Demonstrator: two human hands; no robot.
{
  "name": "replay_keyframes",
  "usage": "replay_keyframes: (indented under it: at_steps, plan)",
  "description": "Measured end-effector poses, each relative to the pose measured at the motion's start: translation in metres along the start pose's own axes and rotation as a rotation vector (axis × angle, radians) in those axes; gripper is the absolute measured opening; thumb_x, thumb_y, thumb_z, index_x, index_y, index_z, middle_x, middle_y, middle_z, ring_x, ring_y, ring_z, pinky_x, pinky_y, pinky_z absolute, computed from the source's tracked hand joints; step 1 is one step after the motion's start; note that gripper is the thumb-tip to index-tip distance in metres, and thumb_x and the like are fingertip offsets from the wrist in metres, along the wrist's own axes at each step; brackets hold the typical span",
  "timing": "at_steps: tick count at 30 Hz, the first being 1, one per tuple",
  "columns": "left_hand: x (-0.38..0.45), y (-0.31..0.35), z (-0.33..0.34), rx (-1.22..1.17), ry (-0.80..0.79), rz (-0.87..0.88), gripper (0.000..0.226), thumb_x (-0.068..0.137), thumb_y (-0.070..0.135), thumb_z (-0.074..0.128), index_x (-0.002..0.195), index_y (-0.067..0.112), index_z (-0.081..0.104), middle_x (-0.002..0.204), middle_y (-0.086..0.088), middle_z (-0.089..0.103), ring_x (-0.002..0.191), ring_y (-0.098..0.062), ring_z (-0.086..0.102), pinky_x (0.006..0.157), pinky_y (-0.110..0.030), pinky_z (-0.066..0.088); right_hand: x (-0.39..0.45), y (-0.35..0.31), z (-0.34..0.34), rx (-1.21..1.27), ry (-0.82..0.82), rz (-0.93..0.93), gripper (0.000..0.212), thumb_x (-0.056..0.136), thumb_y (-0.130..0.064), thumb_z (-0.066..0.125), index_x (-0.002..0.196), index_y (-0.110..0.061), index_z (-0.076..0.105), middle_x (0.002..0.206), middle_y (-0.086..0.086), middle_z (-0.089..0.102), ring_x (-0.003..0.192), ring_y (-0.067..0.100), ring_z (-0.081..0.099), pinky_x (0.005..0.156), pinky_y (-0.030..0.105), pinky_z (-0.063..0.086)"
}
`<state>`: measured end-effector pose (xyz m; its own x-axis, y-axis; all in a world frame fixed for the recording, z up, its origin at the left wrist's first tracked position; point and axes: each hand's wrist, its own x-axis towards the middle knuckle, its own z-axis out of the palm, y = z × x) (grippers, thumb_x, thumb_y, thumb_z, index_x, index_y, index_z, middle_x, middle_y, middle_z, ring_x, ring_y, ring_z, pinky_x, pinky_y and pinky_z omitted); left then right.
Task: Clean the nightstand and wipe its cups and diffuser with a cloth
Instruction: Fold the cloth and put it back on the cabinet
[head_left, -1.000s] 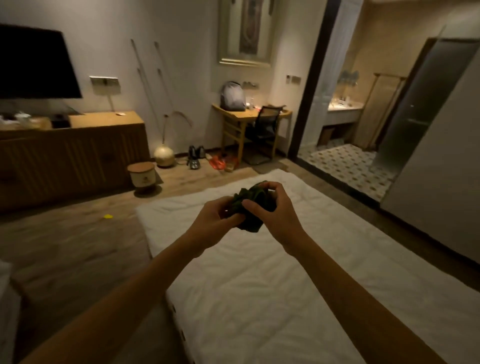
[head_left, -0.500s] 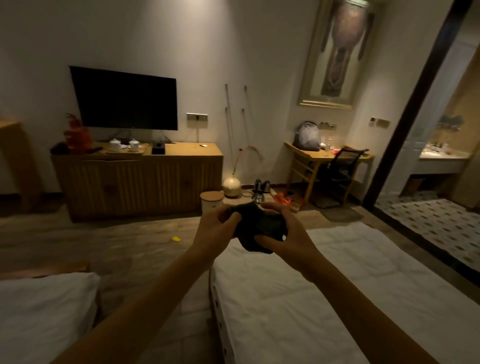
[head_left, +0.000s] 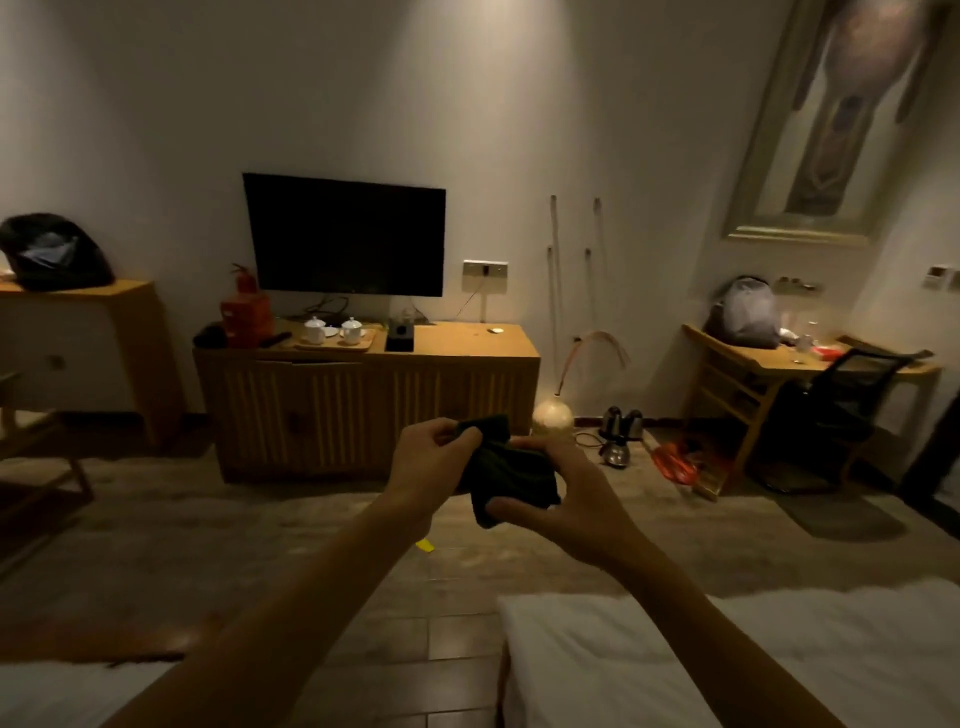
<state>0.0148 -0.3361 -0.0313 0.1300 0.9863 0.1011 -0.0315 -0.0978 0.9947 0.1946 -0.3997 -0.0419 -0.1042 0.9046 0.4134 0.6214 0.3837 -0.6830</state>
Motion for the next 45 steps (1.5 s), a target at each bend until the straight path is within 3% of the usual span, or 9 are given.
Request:
replay_keyframes:
  at_steps: [5,11,14,17,22,27,33,39,45]
  plan:
    - [0.111,-0.033,-0.032,0.031,0.019,-0.112,0.014,0.096,0.020,0.059,0.099,0.008,0.067,0.102,-0.016,0.069,0.093,-0.024,0.070,0.071,-0.033,0.062,0.116,0.050,0.045,0.050,-0.003,0.024,0.031,0.087,-0.030,0.075,0.116,-0.021,0.068,0.109,-0.005,0.070,0.101,0.004,0.065,0.090,0.025,0.056]
    - [0.248,-0.080,-0.063,0.126,-0.262,-0.040,0.046,0.090,0.059,0.053,0.123,0.028,0.058,0.124,-0.001,0.060,0.111,-0.016,0.062,0.070,-0.018,0.056,0.236,0.118,0.087,0.429,-0.017,0.354,0.038,0.083,-0.057,0.066,0.107,-0.028,0.071,0.099,-0.005,0.074,0.095,0.016,0.071,0.080,0.034,0.062]
    - [0.337,-0.107,-0.082,0.264,-0.461,0.034,0.066,0.072,0.071,0.067,0.133,0.051,0.047,0.145,0.018,0.035,0.132,-0.011,0.038,0.093,-0.030,0.051,0.312,0.157,0.103,0.361,-0.117,0.317,0.038,0.081,-0.059,0.064,0.102,-0.028,0.071,0.095,-0.007,0.074,0.089,0.014,0.071,0.076,0.027,0.061]
    - [0.428,-0.125,-0.098,0.308,-0.633,0.059,0.070,0.072,0.055,0.079,0.135,0.049,0.049,0.150,0.022,0.027,0.145,-0.008,0.019,0.116,-0.046,0.035,0.390,0.186,0.116,0.354,-0.253,0.303,0.025,0.089,-0.051,0.062,0.102,-0.032,0.072,0.093,-0.010,0.074,0.085,0.008,0.072,0.069,0.015,0.055]
    - [0.561,-0.145,-0.120,0.236,-0.828,-0.014,0.039,0.084,0.021,0.079,0.120,0.024,0.065,0.121,-0.007,0.066,0.115,-0.024,0.065,0.092,-0.038,0.057,0.511,0.239,0.134,0.054,-0.293,0.134,0.014,0.096,-0.053,0.052,0.100,-0.046,0.063,0.095,-0.020,0.068,0.084,0.001,0.067,0.071,0.016,0.055]
    - [0.671,-0.187,-0.125,0.237,-0.831,-0.153,0.039,0.078,0.021,0.084,0.110,0.036,0.067,0.113,0.006,0.069,0.105,-0.017,0.069,0.077,-0.026,0.059,0.614,0.302,0.137,-0.021,-0.233,0.081,0.020,0.096,-0.035,0.058,0.109,-0.050,0.057,0.102,-0.030,0.064,0.102,-0.007,0.060,0.084,0.014,0.050]
    - [0.829,-0.264,-0.114,0.211,-0.891,-0.298,0.034,0.083,0.030,0.080,0.110,0.013,0.070,0.111,-0.007,0.070,0.103,-0.028,0.068,0.086,-0.037,0.057,0.743,0.422,0.143,0.177,-0.133,0.199,0.026,0.095,-0.027,0.063,0.117,-0.041,0.066,0.112,-0.033,0.063,0.108,-0.011,0.056,0.082,0.005,0.047]
    - [0.996,-0.317,-0.080,-0.121,-0.464,-0.526,0.055,0.086,0.043,0.070,0.127,0.007,0.062,0.130,-0.015,0.063,0.120,-0.030,0.062,0.102,-0.046,0.050,0.873,0.559,0.164,0.366,0.041,0.431,0.029,0.090,-0.039,0.069,0.116,-0.050,0.060,0.110,-0.029,0.063,0.104,-0.006,0.061,0.077,0.018,0.057]
    - [1.137,-0.333,-0.056,0.029,-0.121,-0.398,0.020,0.101,0.031,0.053,0.113,0.021,0.066,0.106,0.006,0.072,0.095,-0.008,0.071,0.067,-0.014,0.054,0.983,0.671,0.206,0.777,-0.005,0.841,0.043,0.079,-0.017,0.084,0.118,-0.020,0.067,0.111,0.004,0.076,0.100,0.023,0.074,0.082,0.045,0.061]
